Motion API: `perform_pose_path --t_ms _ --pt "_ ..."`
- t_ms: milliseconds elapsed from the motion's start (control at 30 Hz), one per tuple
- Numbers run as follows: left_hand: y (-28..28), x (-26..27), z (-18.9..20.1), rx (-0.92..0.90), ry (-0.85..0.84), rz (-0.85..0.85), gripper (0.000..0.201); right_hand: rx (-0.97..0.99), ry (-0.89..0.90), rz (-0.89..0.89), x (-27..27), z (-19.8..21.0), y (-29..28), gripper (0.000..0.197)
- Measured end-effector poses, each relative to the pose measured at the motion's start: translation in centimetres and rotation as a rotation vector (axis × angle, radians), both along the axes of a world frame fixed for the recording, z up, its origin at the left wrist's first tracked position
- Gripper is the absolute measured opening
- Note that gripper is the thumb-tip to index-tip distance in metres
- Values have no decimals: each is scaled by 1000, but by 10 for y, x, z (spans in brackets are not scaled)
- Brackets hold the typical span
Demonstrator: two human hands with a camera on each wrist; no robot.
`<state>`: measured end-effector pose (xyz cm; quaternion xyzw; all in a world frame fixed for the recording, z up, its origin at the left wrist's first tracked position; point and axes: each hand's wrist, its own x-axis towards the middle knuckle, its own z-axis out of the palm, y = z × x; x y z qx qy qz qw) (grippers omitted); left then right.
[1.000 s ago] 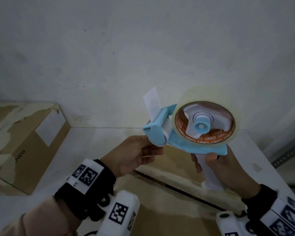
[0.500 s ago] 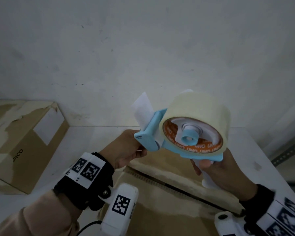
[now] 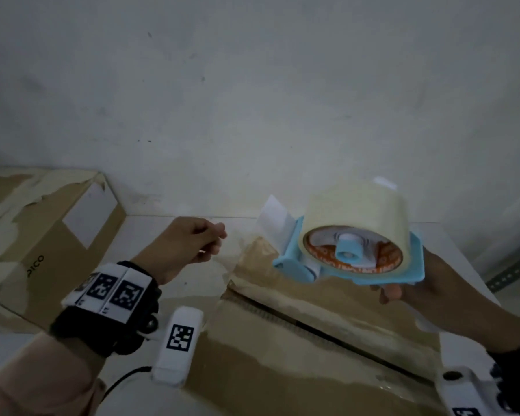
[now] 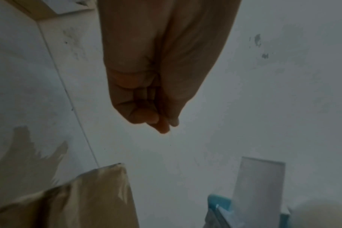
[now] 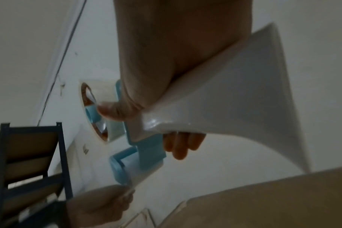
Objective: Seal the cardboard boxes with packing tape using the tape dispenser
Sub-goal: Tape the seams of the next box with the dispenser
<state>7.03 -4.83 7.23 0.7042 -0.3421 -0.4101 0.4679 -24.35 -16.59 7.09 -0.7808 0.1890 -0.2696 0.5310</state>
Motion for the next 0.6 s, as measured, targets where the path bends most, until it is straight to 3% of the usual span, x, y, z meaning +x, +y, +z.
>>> perform_pose_path --t_ms 100,233,300,433,600 --pt "7 3 -10 24 -18 -11 22 66 48 15 3 -7 8 16" --pt "11 6 -20 77 -57 -19 15 84 126 2 9 -10 21 26" --pt "11 6 -25 102 -72 -22 14 55 154 -2 12 -9 27 22" --pt "9 7 -35 161 -102 -66 15 -11 208 -42 12 -14 33 51" --pt "11 10 -41 176 -125 -121 13 -42 275 -44 19 -9 43 36"
